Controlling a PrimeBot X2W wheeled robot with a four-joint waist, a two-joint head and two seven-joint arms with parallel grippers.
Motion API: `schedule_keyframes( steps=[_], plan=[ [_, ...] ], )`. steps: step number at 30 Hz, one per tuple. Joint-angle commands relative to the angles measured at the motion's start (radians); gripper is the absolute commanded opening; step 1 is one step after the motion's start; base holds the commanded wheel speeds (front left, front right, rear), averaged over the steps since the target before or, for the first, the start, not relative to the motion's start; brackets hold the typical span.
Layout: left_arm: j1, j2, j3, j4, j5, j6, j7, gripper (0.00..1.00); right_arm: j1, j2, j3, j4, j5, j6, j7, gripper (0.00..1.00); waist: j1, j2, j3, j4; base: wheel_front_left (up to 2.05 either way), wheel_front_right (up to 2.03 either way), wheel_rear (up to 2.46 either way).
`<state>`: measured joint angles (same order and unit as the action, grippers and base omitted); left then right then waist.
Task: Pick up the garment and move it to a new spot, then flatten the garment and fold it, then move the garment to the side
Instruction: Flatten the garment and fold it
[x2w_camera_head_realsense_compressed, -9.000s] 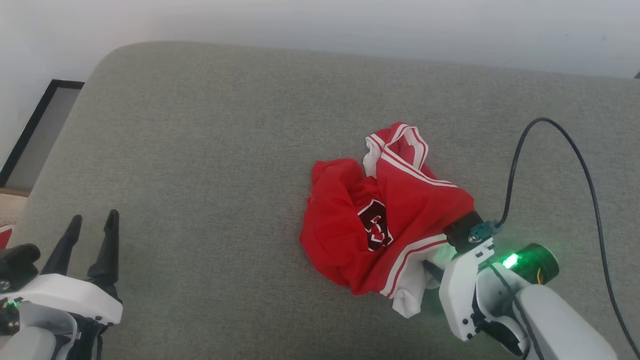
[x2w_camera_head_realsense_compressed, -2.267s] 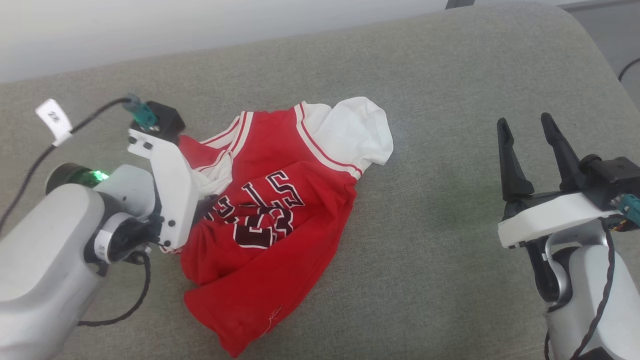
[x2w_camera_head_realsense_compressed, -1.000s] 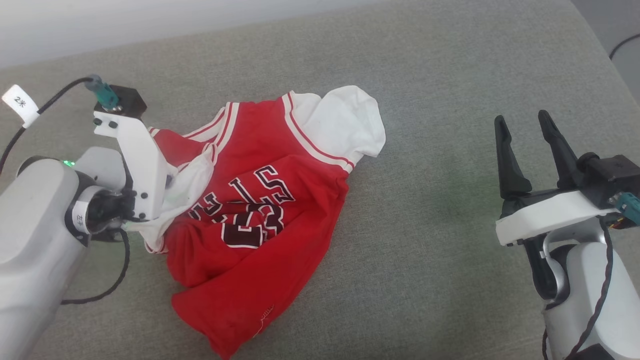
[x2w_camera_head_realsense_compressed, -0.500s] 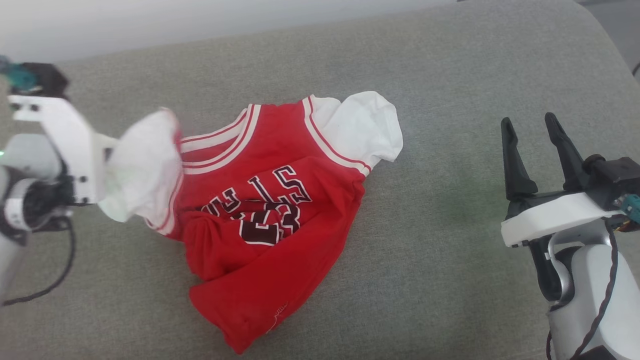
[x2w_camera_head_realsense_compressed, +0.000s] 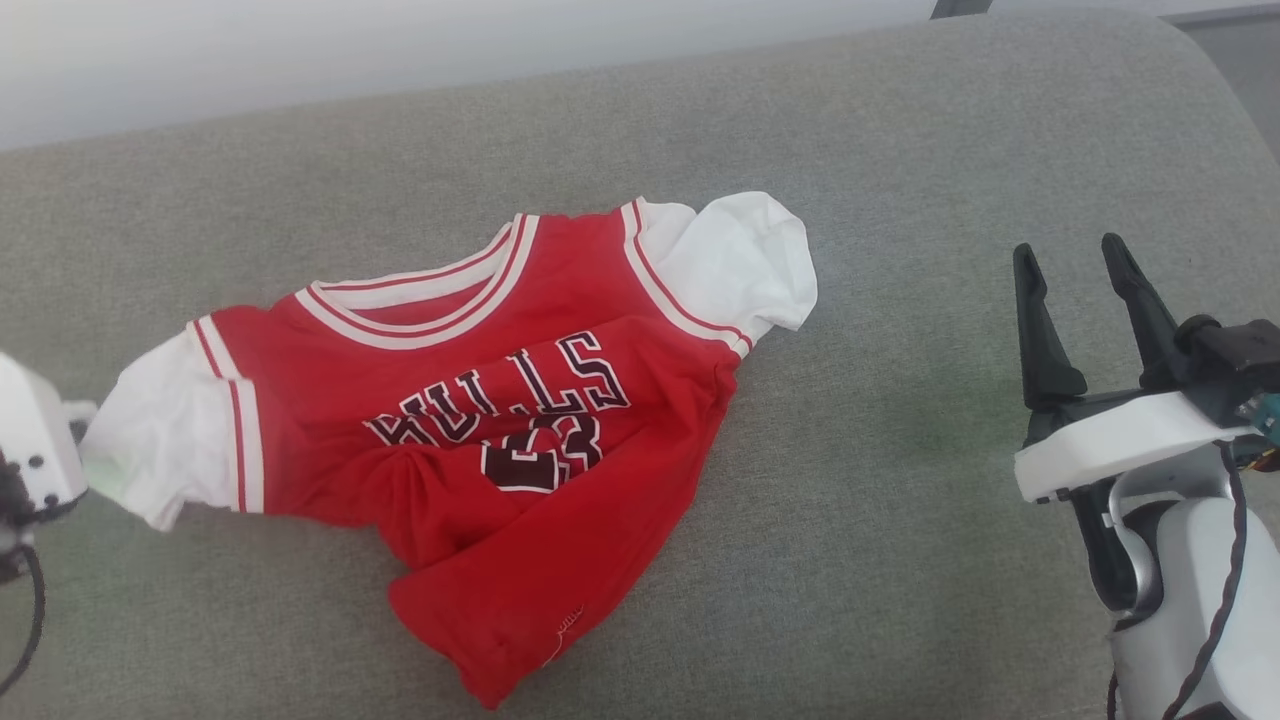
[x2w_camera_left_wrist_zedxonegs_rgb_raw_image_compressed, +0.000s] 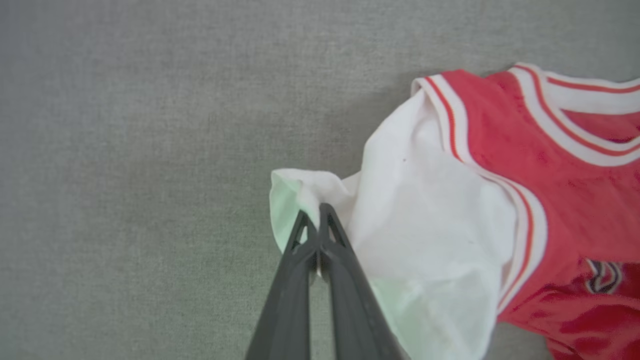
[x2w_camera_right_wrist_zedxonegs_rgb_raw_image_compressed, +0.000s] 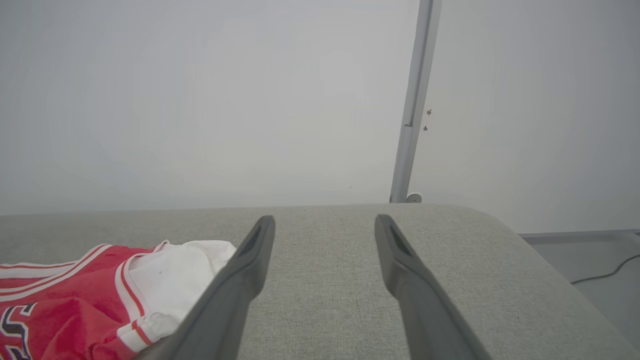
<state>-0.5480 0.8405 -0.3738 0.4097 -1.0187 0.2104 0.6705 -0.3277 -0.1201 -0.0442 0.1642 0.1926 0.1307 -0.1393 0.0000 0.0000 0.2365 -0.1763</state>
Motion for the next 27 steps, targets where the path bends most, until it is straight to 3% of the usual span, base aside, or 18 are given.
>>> schedule_keyframes(
  steps=[1, 4, 6, 7, 27],
  plan=[
    [0.025, -0.007, 0.011, 0.017, -0.019, 0.005, -0.013, 0.00, 0.011, -0.001, -0.004, -0.007, -0.004, 0.000, 0.005, 1.00, 0.0000, 0.0000, -0.002, 0.002, 0.00, 0.00, 0.00],
    [0.056, -0.021, 0.017, 0.052, -0.032, 0.000, -0.033, 0.00, 0.014, -0.002, -0.005, -0.016, -0.008, 0.000, 0.014, 1.00, 0.0000, 0.0000, -0.006, 0.007, 0.00, 0.00, 0.00],
    [0.068, -0.026, 0.013, 0.070, -0.030, -0.008, -0.046, 0.48, 0.015, -0.006, -0.007, -0.019, -0.010, 0.000, 0.019, 1.00, 0.0000, 0.0000, -0.010, 0.012, 0.00, 0.00, 0.00],
    [0.073, -0.030, 0.010, 0.078, -0.027, -0.011, -0.051, 1.00, 0.015, -0.006, -0.006, -0.020, -0.011, 0.000, 0.022, 1.00, 0.0000, 0.0000, -0.011, 0.014, 0.00, 0.00, 0.00],
    [-0.021, -0.033, -0.021, 0.063, -0.009, 0.015, 0.019, 1.00, 0.012, -0.021, 0.003, -0.050, -0.003, 0.000, 0.054, 1.00, 0.0000, 0.0000, -0.029, 0.065, 0.00, 0.00, 0.00]
  ],
)
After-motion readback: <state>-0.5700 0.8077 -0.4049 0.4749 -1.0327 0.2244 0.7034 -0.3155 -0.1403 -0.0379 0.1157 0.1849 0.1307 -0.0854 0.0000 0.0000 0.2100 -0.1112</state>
